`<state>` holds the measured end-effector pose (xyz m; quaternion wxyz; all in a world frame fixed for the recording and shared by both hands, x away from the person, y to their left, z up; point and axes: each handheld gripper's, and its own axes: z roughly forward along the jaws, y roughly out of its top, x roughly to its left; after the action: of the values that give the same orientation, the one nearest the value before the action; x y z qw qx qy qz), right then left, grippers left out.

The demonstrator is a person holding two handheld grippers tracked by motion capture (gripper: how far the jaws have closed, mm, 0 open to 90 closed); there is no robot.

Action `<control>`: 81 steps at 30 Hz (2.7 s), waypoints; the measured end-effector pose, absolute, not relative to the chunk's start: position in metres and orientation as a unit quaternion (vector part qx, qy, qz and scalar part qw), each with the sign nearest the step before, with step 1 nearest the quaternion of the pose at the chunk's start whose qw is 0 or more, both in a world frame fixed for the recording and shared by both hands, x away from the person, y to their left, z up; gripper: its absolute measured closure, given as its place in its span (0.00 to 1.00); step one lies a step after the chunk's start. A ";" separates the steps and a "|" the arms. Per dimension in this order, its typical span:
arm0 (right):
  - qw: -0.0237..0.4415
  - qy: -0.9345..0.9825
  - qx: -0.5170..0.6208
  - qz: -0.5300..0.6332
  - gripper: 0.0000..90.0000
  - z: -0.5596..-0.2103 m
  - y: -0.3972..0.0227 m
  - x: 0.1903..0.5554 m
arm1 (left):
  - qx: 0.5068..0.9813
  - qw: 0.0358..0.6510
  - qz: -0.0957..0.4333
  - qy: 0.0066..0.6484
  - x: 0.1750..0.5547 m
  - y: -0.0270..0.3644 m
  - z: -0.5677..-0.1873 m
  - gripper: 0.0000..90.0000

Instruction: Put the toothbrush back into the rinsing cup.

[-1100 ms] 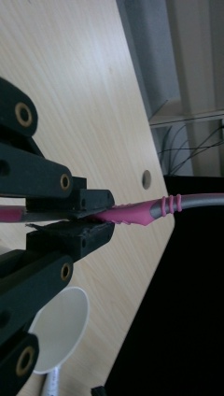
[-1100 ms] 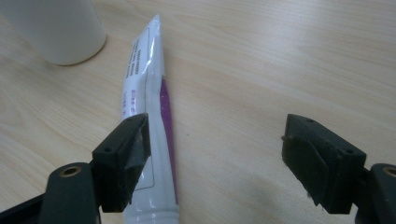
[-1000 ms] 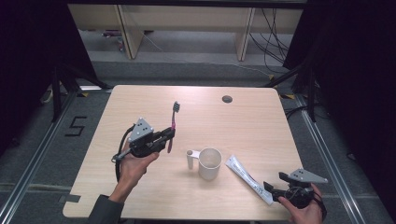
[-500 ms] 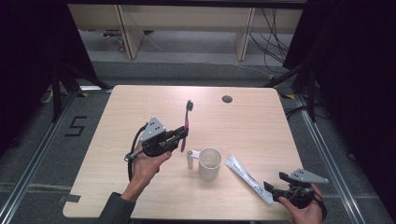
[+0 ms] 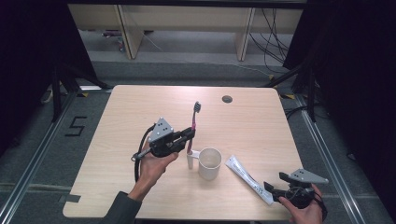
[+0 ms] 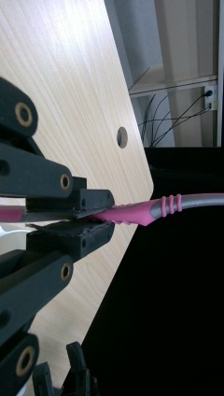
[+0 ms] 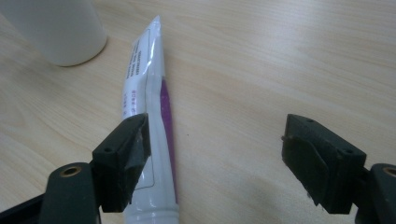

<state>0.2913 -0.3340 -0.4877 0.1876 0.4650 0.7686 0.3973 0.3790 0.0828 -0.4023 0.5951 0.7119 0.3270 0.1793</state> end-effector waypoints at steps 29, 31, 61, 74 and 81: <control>0.192 0.770 0.461 0.398 0.28 -0.488 -0.334 0.291 | 0.740 0.566 0.158 0.328 0.374 0.086 -0.435 0.92; 0.191 0.770 0.461 0.398 0.28 -0.488 -0.334 0.291 | 0.743 0.561 0.157 0.329 0.372 0.087 -0.438 0.91; 0.187 0.774 0.457 0.395 0.28 -0.488 -0.334 0.291 | 0.758 0.539 0.156 0.332 0.362 0.092 -0.450 0.60; 0.188 0.774 0.457 0.396 0.28 -0.488 -0.334 0.291 | 0.757 0.535 0.155 0.341 0.352 0.104 -0.442 0.36; 0.190 0.772 0.458 0.398 0.28 -0.488 -0.333 0.291 | 0.768 0.524 0.154 0.335 0.346 0.110 -0.443 0.33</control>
<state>0.2912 -0.3330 -0.4879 0.1899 0.4575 0.7723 0.3977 0.3465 0.1100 -0.4433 0.5240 0.7676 0.3352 0.1544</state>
